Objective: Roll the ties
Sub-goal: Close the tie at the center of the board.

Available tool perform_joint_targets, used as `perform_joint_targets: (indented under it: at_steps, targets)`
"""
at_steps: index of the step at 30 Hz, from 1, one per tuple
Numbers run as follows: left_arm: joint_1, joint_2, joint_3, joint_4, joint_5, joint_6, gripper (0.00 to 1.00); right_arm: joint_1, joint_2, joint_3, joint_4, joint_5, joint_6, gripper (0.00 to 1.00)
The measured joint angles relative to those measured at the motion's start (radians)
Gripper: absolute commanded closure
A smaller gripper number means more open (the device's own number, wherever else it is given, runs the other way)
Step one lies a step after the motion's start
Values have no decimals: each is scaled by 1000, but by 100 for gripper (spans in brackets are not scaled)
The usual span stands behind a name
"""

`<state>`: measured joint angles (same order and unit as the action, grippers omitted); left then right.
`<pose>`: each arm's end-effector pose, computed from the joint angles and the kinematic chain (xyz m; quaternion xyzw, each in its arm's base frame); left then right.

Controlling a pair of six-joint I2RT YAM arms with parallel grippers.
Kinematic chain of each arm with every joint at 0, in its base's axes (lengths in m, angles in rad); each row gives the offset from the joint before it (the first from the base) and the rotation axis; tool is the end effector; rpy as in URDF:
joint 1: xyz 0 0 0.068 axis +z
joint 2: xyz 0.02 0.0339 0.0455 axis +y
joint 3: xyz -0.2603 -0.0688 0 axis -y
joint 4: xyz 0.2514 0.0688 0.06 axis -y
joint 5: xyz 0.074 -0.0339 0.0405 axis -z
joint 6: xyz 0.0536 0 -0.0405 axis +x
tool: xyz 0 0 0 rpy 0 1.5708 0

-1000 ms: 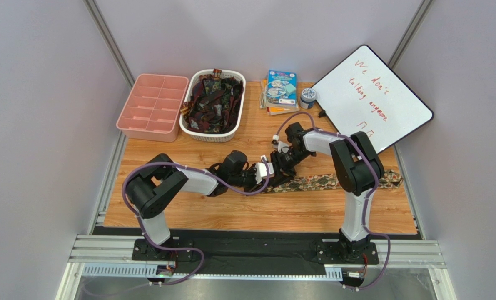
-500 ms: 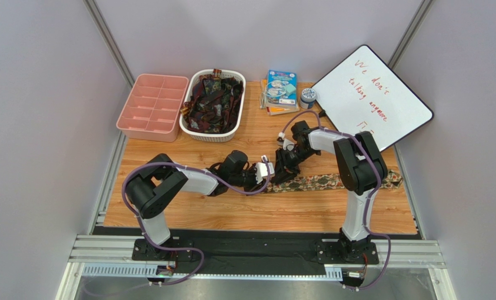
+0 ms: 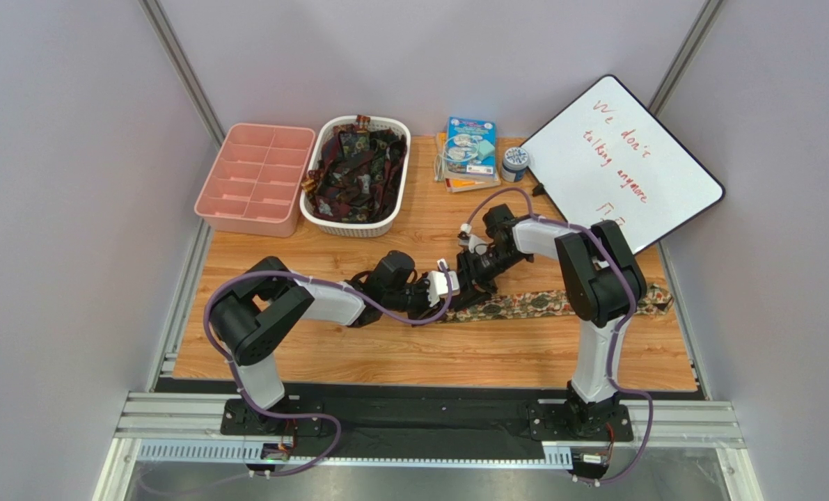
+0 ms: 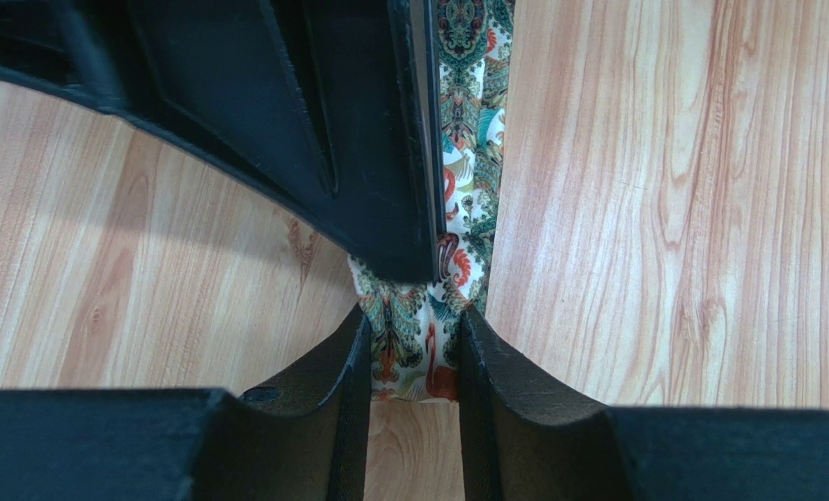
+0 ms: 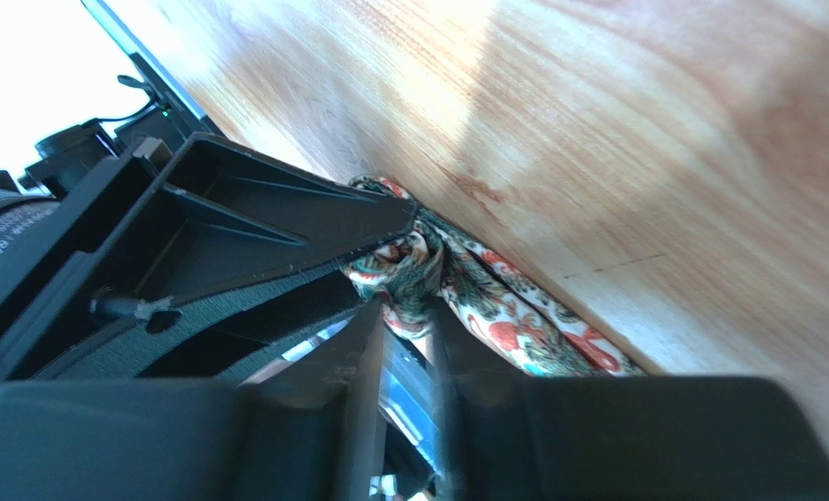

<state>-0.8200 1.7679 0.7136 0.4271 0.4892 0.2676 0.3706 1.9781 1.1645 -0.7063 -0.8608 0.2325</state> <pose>0.2173 -0.2698 0.1086 0.5413 0.6826 -0.3278 0.3654 0.3068 0.1628 0.1022 0.0733 -0.9056 -0.4051 0.1018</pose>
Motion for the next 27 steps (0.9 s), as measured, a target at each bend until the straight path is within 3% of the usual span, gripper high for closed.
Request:
perform_joint_targets:
  at_steps: [2,4,11,17,27]
  targets:
    - [0,0,0,-1,-1,0,71,5,0,-1,3,0,-1,100]
    - [0,-1,0,-3,-2,0,68,7,0,-1,4,9,1,100]
    - [0,-10,-5,-13,-17,-17,38,7,0,-1,-3,52,-1,100]
    - [39,-72,-84,13,-19,-47,33,6,0,0,-22,108,-5,100]
    - [50,-23,-122,179,26,-62,34,13,40,28,-54,99,-10,100]
